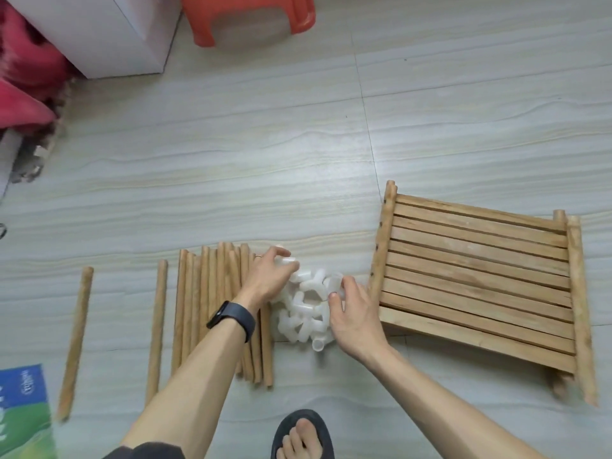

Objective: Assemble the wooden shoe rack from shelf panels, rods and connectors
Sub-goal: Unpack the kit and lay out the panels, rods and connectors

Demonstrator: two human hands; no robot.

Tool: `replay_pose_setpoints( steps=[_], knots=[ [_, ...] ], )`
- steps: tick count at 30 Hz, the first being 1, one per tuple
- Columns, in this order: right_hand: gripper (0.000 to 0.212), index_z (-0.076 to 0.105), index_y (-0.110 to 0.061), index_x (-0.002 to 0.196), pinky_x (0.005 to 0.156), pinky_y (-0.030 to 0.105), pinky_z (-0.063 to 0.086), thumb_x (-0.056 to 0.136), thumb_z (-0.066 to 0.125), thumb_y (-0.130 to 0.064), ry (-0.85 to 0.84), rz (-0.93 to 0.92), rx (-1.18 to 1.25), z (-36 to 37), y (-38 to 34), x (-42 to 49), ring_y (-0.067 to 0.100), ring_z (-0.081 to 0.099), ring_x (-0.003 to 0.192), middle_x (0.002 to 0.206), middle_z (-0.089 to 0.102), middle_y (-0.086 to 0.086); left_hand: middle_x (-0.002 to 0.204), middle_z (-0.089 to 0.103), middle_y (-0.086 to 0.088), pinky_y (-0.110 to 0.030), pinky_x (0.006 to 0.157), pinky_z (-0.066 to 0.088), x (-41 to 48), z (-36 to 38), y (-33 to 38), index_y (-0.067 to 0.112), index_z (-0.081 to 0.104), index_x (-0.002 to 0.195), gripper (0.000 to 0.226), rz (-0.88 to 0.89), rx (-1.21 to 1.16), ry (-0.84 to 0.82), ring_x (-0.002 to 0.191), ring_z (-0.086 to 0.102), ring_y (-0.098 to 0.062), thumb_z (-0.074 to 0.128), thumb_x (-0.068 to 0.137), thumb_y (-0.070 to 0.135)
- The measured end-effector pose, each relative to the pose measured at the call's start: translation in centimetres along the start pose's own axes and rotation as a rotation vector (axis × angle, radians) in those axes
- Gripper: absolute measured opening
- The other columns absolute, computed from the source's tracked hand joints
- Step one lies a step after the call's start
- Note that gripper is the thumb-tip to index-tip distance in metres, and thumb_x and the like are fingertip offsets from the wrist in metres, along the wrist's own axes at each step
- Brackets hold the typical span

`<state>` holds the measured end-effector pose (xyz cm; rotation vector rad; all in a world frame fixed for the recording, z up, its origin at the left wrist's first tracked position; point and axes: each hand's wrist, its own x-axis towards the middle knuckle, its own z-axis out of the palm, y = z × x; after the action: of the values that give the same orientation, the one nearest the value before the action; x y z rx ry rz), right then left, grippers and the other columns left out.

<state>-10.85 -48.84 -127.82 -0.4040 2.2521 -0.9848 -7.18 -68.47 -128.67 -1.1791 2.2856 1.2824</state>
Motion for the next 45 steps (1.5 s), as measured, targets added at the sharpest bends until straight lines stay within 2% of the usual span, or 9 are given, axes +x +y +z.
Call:
replay_pose_setpoints(
  steps=[7, 14, 18, 22, 25, 27, 30, 35, 45],
  knots=[
    [0.046, 0.041, -0.032, 0.152, 0.122, 0.035, 0.011, 0.106, 0.041, -0.031, -0.026, 0.257, 0.069, 5.1, -1.7, 0.4, 0.026, 0.012, 0.153, 0.163, 0.023, 0.013, 0.142, 0.05, 0.0, -0.041, 0.115, 0.034, 1.3, -0.7, -0.4, 0.029, 0.066, 0.125, 0.034, 0.097, 0.02, -0.13, 0.139, 0.035, -0.017, 0.06, 0.095, 0.044],
    [0.039, 0.055, -0.034, 0.14, 0.116, 0.026, 0.023, 0.102, 0.053, -0.024, -0.058, 0.103, 0.15, 6.0, -2.1, -0.1, 0.017, 0.026, 0.15, 0.16, 0.031, 0.006, 0.162, 0.027, 0.002, -0.038, 0.12, 0.017, 0.8, -1.0, -1.0, 0.035, 0.061, 0.134, 0.039, 0.106, -0.087, -0.263, 0.152, 0.016, -0.015, 0.061, 0.096, 0.043],
    [0.05, 0.038, -0.04, 0.147, 0.107, 0.036, 0.041, 0.101, 0.055, -0.041, -0.091, -0.007, -0.121, 6.3, -0.7, -1.4, 0.024, 0.04, 0.14, 0.16, 0.023, 0.001, 0.164, 0.025, 0.004, -0.033, 0.114, 0.023, -0.4, -0.3, -0.6, 0.037, 0.062, 0.131, 0.039, 0.061, -0.213, -0.362, 0.151, 0.021, -0.016, 0.065, 0.093, 0.042],
    [0.053, 0.037, -0.039, 0.148, 0.099, 0.04, 0.047, 0.099, 0.055, -0.047, -0.081, -0.053, -0.239, 5.7, 0.6, -1.4, 0.026, 0.05, 0.132, 0.158, 0.025, 0.0, 0.127, 0.065, 0.012, -0.03, 0.103, 0.044, -1.6, -2.4, -1.1, 0.036, 0.07, 0.111, 0.028, 0.168, -0.401, 0.005, 0.123, 0.056, -0.005, 0.061, 0.086, 0.041],
    [0.05, 0.041, -0.037, 0.148, 0.101, 0.039, 0.045, 0.1, 0.053, -0.043, -0.084, -0.049, -0.222, 5.4, 1.1, -1.3, 0.027, 0.05, 0.132, 0.159, 0.027, 0.0, 0.119, 0.061, 0.013, -0.019, 0.092, 0.042, -2.3, -6.2, -5.6, 0.034, 0.064, 0.109, 0.018, 0.131, -0.292, 0.586, 0.111, 0.055, 0.003, 0.059, 0.092, 0.038],
    [0.048, 0.041, -0.036, 0.149, 0.1, 0.04, 0.045, 0.102, 0.049, -0.037, -0.088, -0.047, -0.23, 5.4, 1.0, -1.2, 0.028, 0.051, 0.131, 0.159, 0.027, 0.0, 0.14, 0.048, -0.002, -0.024, 0.104, 0.033, -2.6, -9.2, -10.7, 0.027, 0.058, 0.125, 0.033, -0.068, -0.1, 0.775, 0.131, 0.044, -0.017, 0.057, 0.093, 0.035],
    [0.051, 0.036, -0.036, 0.151, 0.1, 0.045, 0.046, 0.101, 0.043, -0.044, -0.076, -0.02, -0.319, 5.9, 0.3, -1.2, 0.032, 0.047, 0.135, 0.16, 0.027, 0.003, 0.165, 0.01, -0.013, -0.05, 0.122, 0.015, -4.1, -13.0, -18.6, 0.022, 0.03, 0.154, 0.066, -0.491, 0.172, 0.634, 0.151, 0.01, -0.034, 0.056, 0.095, 0.035],
    [0.064, 0.021, -0.035, 0.155, 0.096, 0.054, 0.045, 0.098, 0.037, -0.06, -0.014, 0.001, -0.539, 7.0, -0.4, -1.3, 0.041, 0.037, 0.136, 0.161, 0.021, 0.011, 0.168, -0.006, -0.013, -0.053, 0.123, 0.009, -7.2, -15.8, -25.8, 0.033, 0.006, 0.161, 0.082, -0.743, 0.246, 0.412, 0.153, 0.001, -0.038, 0.054, 0.095, 0.04],
    [0.07, 0.016, -0.029, 0.158, 0.104, 0.058, 0.039, 0.098, 0.036, -0.06, -0.05, 0.027, -0.551, 7.7, -0.9, -1.2, 0.042, 0.026, 0.143, 0.165, 0.012, 0.012, 0.127, 0.054, -0.018, -0.046, 0.099, 0.048, -6.9, -13.7, -24.5, 0.014, 0.052, 0.128, 0.031, -0.56, 0.139, 0.547, 0.114, 0.055, -0.04, 0.054, 0.097, 0.018]
  ],
)
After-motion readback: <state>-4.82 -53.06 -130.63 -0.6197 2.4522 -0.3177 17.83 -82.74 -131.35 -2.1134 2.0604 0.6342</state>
